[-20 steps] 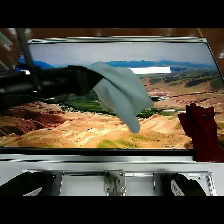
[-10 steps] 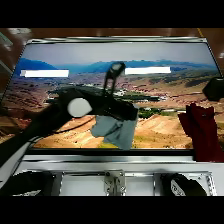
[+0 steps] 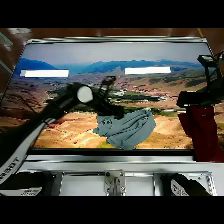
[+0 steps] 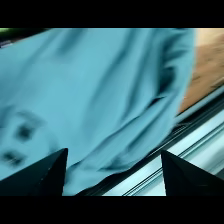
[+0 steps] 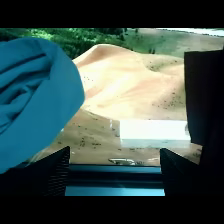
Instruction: Fold the shirts.
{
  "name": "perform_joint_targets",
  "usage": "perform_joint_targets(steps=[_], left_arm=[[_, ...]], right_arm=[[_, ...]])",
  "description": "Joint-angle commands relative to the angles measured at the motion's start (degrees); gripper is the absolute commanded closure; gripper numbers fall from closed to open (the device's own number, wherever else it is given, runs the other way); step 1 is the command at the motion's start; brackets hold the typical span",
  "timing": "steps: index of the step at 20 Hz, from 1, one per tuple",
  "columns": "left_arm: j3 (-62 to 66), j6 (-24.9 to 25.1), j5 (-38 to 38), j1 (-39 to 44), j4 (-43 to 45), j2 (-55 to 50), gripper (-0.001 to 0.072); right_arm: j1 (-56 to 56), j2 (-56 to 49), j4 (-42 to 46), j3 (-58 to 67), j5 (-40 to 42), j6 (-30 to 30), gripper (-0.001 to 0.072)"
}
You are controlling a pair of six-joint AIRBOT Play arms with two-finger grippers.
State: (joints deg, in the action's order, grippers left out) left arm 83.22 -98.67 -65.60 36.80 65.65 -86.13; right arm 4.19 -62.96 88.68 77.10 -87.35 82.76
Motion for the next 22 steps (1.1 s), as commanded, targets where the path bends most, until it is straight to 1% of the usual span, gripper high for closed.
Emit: perform_joint_targets(steps=[1, 3, 5, 6, 8, 9, 11, 14, 17, 20, 21, 22], left_arm=[[-4.5, 3.3, -12.6, -11.5, 3.7, 6.3, -0.0007], [-12.7, 3.3, -12.0, -15.0, 3.4, 11.6, -0.0007], [-23.9, 3.3, -9.0, -15.7, 0.9, 16.4, -0.0007], [-30.1, 3.5, -5.7, -15.5, -2.8, 18.2, -0.0007], [-39.8, 4.0, 3.3, -14.1, -10.6, 19.5, -0.0008], [-42.9, 5.7, 7.7, -13.0, -14.1, 19.0, -0.0007], [-45.4, 6.6, 15.6, -10.3, -18.9, 17.7, -0.0007], [-44.8, 7.5, 25.4, -4.8, -21.8, 15.3, -0.0007], [-44.8, 7.7, 29.4, -2.6, -25.1, 12.6, -0.0006], [-44.8, 11.7, 33.0, -2.5, -31.3, 10.8, -0.0003], [-44.8, 12.1, 34.2, -2.5, -32.3, 10.4, 0.002], [-44.8, 12.1, 35.2, -2.5, -32.5, 10.0, 0.0123]], right_arm=[[4.3, -1.3, 2.1, -1.9, 1.5, -0.3, 0.003], [9.8, -1.3, -3.3, -5.4, 1.9, -0.4, 0.003], [14.5, -1.3, -10.8, -10.2, 3.5, -1.9, 0.003], [16.0, -1.3, -13.8, -12.5, 4.6, -2.5, 0.003], [16.8, -1.3, -17.9, -16.4, 6.0, -3.6, 0.003], [16.7, -1.3, -19.3, -17.8, 6.0, -4.1, 0.003], [16.7, -1.3, -21.4, -19.5, 5.7, -4.4, 0.0031], [16.7, -1.3, -20.5, -20.3, 6.4, -5.3, 0.003], [16.7, -1.3, -19.9, -20.4, 6.4, -5.3, 0.003], [16.7, -1.3, -19.3, -20.4, 6.4, -5.3, 0.0031], [16.7, -1.3, -19.3, -20.4, 6.5, -5.3, 0.0031], [16.7, -1.3, -19.2, -20.5, 6.5, -5.2, 0.0031]])
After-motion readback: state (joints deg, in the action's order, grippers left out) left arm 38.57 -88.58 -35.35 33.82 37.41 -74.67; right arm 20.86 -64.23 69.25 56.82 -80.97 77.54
